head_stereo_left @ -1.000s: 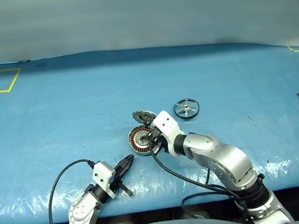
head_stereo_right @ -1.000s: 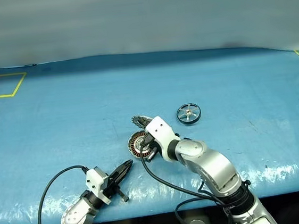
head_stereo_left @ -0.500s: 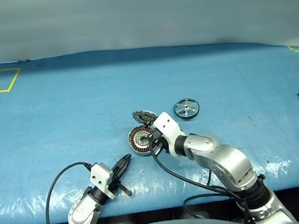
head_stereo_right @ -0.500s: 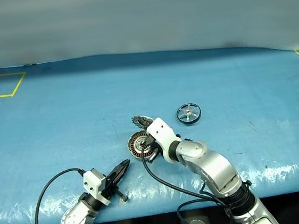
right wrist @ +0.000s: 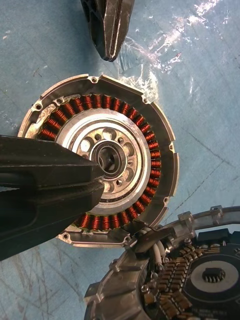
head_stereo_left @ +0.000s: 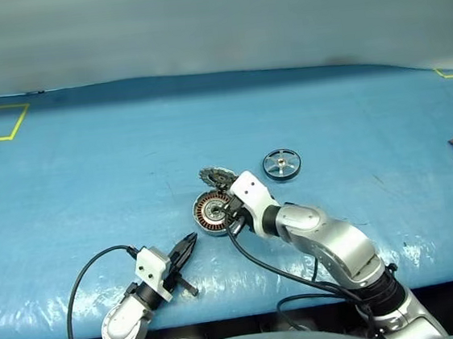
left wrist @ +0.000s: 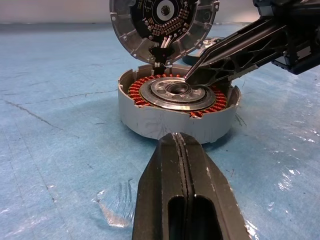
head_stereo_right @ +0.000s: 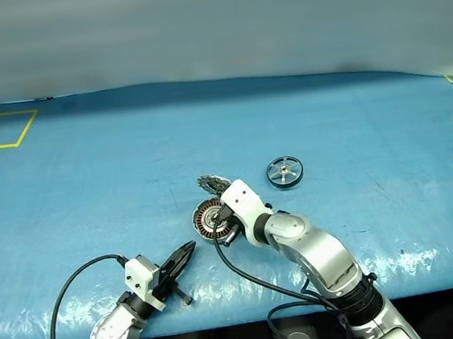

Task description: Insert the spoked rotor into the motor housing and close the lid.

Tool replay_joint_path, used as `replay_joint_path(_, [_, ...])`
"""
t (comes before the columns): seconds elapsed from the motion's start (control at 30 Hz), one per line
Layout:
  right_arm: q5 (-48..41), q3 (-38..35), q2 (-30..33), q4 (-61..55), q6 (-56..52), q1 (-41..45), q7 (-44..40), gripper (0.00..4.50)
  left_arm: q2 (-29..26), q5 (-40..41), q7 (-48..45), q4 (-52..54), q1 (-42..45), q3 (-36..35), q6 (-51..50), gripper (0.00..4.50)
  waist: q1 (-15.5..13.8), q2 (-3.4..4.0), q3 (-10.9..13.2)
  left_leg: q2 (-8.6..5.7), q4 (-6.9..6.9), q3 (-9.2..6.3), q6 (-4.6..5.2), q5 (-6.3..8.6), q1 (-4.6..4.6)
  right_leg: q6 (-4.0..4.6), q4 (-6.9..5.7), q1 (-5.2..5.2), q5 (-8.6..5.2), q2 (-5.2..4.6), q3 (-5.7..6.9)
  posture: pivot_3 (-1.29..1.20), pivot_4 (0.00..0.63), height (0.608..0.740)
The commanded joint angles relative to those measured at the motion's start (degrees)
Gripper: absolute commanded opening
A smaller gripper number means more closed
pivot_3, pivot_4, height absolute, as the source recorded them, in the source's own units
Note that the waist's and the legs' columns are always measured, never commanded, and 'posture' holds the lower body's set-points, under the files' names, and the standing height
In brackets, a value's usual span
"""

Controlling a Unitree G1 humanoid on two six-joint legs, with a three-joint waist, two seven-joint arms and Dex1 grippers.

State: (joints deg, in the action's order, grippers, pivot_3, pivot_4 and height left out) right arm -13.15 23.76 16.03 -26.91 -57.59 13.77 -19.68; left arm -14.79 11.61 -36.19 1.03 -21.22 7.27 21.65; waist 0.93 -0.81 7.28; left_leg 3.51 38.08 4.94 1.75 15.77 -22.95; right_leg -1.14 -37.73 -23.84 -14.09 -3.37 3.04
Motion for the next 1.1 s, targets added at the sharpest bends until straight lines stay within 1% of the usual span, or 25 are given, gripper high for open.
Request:
replay_joint_path(0.03, [-0.35, 1.22, -0.96, -0.61, 1.58, 0.69, -1.01, 0.15, -0.08, 0.12, 0.33, 2.54, -0.01, 0.24, 0.24, 0.00, 0.11, 0.00, 0.00, 0.00, -0.01, 0.00, 0.00, 0.00, 0.00, 0.00, 0.00, 0.00, 0.00, 0.00, 0.00, 0.00, 0.150, 0.740])
replay_joint_path(0.57, [0.31, 0.41, -2.76, 0.31, 3.61, 0.96, -0.49, 0.15, 0.18, 0.04, 0.16, 1.63, -0.45, 0.65, 0.37, 0.00, 0.22, 0.00, 0.00, -0.01, -0.02, 0.00, 0.00, 0.00, 0.00, -0.01, 0.00, 0.00, 0.00, -0.02, 0.01, 0.00, 0.150, 0.740])
replay_joint_path(1.1, [0.43, 0.97, -5.12, 3.13, 4.87, 1.73, -0.99, 0.15, 0.34, 0.09, -0.30, -1.62, -0.26, 0.26, 2.54, 0.00, 0.28, 0.01, 0.00, 0.00, -0.04, 0.00, 0.00, 0.00, 0.01, -0.03, -0.01, 0.00, 0.02, 0.00, 0.01, 0.00, 0.150, 0.740])
